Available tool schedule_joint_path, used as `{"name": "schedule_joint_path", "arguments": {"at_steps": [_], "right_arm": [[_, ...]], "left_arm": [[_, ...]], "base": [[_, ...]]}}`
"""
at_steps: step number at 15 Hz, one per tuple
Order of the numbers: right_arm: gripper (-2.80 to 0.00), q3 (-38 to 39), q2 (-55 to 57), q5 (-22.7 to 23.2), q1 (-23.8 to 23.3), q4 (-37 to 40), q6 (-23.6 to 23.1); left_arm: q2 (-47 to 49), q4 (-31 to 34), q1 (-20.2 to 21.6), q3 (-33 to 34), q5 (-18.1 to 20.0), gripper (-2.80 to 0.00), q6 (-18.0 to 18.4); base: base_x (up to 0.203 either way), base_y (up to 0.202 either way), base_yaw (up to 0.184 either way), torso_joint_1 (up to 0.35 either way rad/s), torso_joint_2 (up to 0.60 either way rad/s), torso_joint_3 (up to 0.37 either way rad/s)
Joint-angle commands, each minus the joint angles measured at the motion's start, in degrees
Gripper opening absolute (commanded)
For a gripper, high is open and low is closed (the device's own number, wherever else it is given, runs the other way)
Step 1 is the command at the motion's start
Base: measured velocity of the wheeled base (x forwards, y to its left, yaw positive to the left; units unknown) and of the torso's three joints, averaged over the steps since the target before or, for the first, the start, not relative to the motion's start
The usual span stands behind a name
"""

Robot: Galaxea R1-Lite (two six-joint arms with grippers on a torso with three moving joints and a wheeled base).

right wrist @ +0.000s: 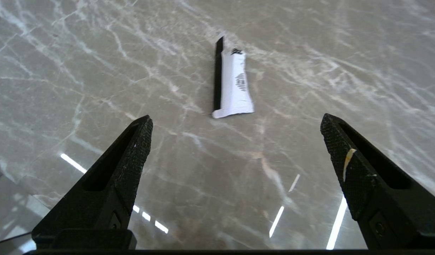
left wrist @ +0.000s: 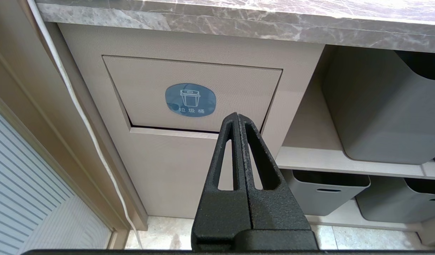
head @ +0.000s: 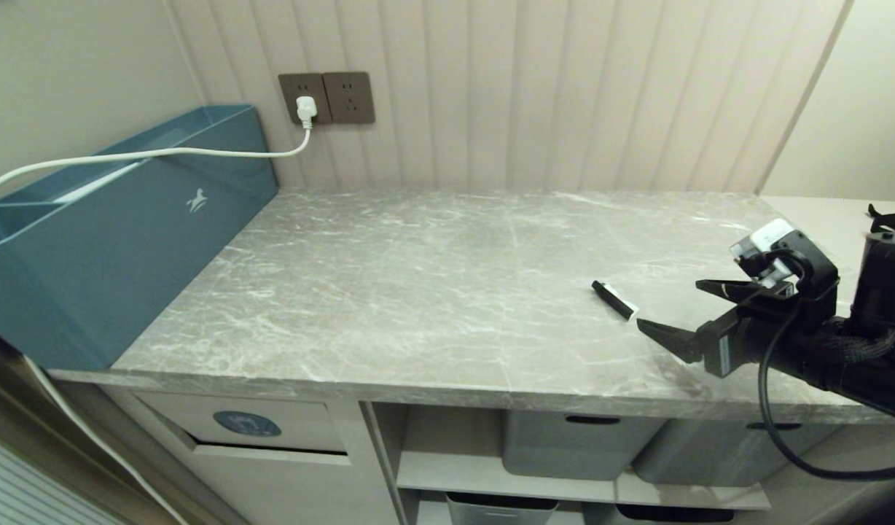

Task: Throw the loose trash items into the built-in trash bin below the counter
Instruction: Pick up the garbage

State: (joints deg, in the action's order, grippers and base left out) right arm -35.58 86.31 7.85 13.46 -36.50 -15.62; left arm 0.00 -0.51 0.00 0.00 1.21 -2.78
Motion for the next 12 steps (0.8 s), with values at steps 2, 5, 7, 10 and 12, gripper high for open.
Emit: {"name": "schedule_joint_path", "arguments": {"at_steps": [2,5,7,10,12], "right_arm": [[0.0,-0.35,2.65,-0.36,1.34,-0.46,-0.22],[0.0,-2.8,4.86,-4.14,2.15,-0.5,-0.29],[0.0,-4.7,6.55,-4.72,2.27,-0.49,-0.28],[0.0,-5.99,8.34,-5.34,2.54,-0.32,-0.16],[0.0,-6.42,9.22,-5.39,2.54,-0.48,-0.03]], "left_arm": [[0.09,-0.02,0.0,0.18,-0.01,-2.8,-0.03],[0.09,-0.02,0.0,0.18,0.02,-2.8,-0.03],[0.09,-0.02,0.0,0.17,0.01,-2.8,-0.03],[0.09,-0.02,0.0,0.11,0.02,-2.8,-0.03],[0.09,-0.02,0.0,0.18,0.02,-2.8,-0.03]], "base": [[0.0,0.0,0.0,0.0,0.0,0.0],[0.0,0.0,0.0,0.0,0.0,0.0],[0.0,0.0,0.0,0.0,0.0,0.0],[0.0,0.0,0.0,0.0,0.0,0.0],[0.0,0.0,0.0,0.0,0.0,0.0]]}}
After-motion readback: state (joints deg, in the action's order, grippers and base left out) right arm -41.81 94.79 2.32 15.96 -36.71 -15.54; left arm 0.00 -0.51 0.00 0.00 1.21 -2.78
